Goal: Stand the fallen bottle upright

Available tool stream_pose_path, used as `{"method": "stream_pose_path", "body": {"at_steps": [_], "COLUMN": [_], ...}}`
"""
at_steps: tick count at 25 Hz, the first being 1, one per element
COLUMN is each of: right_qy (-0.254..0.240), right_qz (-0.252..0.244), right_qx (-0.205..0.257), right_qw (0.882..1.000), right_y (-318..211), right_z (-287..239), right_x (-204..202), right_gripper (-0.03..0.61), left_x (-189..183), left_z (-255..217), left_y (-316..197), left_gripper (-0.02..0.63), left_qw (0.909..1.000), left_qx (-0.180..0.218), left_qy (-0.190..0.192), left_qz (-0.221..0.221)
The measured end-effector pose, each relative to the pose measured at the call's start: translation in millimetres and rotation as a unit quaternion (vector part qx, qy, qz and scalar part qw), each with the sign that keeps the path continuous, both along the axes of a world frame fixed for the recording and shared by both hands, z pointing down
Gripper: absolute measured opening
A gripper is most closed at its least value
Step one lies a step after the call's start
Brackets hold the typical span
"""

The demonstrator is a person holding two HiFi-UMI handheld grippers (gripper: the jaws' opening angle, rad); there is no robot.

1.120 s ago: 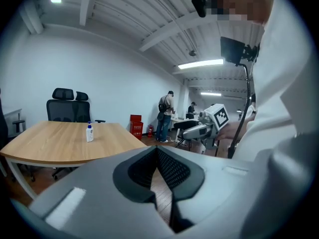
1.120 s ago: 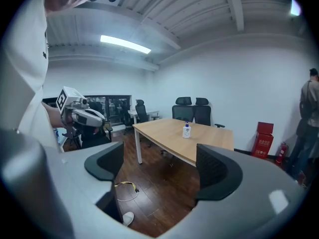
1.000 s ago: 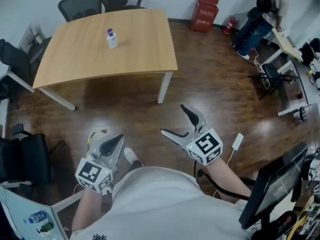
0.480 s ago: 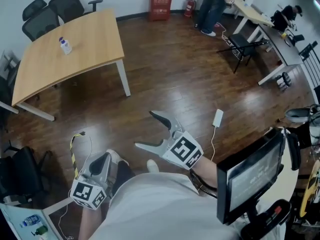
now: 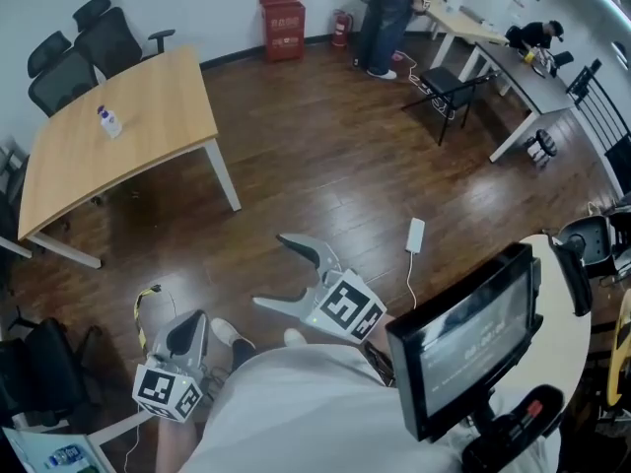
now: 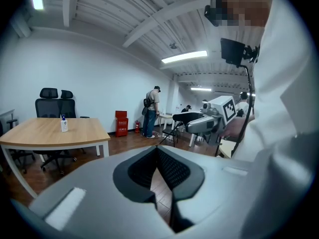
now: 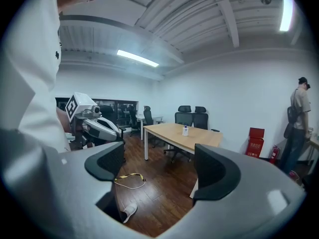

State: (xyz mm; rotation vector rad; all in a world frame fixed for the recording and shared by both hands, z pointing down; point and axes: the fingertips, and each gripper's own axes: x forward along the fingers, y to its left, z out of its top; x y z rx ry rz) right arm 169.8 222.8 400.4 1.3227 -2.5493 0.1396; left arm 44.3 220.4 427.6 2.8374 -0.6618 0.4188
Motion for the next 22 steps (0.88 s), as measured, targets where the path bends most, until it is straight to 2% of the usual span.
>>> {"method": "stream_pose_path", "body": {"at_steps": [15,22], "right_qy": [0.01,0.018], "right_qz": [-0.017,-0.027], "right_qx": [-0.002,-0.006], "right_qw": [1.0,0.999], "right_y": [-6,-27], "right_z": [-2,0], "right_x": [-15,-27], "right_gripper": [0.44,0.436], "left_x": [-16,-30], "left_z": [5,10], "left_y": [-2,-19], "left_gripper": [0.0,0.0], "left_qw": [0.9996,0.999], "left_qx": [-0.004,-0.014], "left_qy": [0.007,0.009], "left_qz": [-0.028,-0.041]}}
